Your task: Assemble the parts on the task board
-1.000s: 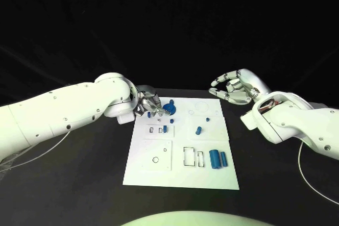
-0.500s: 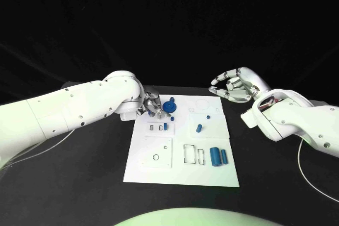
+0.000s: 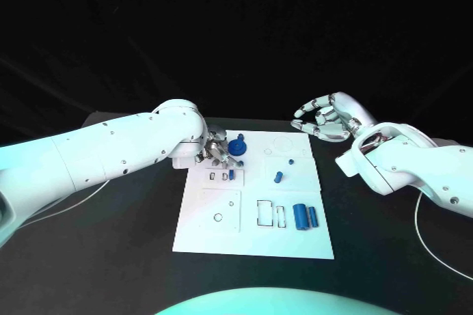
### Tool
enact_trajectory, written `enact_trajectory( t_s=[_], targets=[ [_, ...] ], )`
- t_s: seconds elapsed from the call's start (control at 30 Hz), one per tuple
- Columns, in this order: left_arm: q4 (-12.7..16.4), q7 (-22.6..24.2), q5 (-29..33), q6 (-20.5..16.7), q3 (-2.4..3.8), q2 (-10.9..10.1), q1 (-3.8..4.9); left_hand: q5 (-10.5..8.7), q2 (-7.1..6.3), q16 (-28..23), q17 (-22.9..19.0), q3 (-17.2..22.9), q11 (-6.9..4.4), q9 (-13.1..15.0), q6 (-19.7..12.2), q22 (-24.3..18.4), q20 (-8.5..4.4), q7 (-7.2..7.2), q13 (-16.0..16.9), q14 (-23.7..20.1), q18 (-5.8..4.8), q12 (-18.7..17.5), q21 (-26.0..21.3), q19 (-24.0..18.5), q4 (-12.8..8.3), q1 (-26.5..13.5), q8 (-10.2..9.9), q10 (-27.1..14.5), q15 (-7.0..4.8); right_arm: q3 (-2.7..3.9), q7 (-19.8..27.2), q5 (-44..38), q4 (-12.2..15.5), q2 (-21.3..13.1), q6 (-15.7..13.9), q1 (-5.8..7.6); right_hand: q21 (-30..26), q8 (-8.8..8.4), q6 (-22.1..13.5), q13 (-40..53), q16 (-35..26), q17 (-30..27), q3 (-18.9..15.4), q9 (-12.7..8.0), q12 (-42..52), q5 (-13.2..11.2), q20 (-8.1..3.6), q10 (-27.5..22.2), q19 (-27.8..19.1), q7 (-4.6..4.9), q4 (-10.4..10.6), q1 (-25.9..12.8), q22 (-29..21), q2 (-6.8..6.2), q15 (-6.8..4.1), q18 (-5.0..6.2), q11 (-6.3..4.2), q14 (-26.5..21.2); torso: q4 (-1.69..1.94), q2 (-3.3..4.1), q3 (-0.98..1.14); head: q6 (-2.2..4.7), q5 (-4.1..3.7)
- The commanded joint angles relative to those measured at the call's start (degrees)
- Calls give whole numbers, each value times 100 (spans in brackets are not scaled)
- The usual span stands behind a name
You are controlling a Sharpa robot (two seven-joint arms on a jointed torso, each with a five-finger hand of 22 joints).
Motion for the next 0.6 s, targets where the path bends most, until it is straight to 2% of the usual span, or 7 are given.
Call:
enact_trajectory(
  t_s=[0.03,0.6],
  targets=[
    [-11,-21,56,223,-7,48,-8,9,48,33,1245,-32,-19,15,-20,19,9,-40,7,515,-74,30,26,43,0,-16,26,34,-55,-1,-24,-87,-7,18,82,-4,-35,31,-28,612,-32,1294,-9,10,-36,22,-56,-23,566,-1,-8,-44,1463,2,-48,-21,-35,552,-7,3,1,-10,2],
    [-28,-27,79,411,-18,117,-41,30,139,41,1259,-11,-22,89,-62,77,8,-42,-1,519,-82,28,66,46,-7,123,56,5,-57,-4,-33,-112,-49,68,95,-16,-37,32,-33,610,-34,1291,-10,11,-38,13,-56,-24,564,0,-6,-48,1461,2,-48,-21,-34,551,-5,4,11,-22,6]
  ],
)
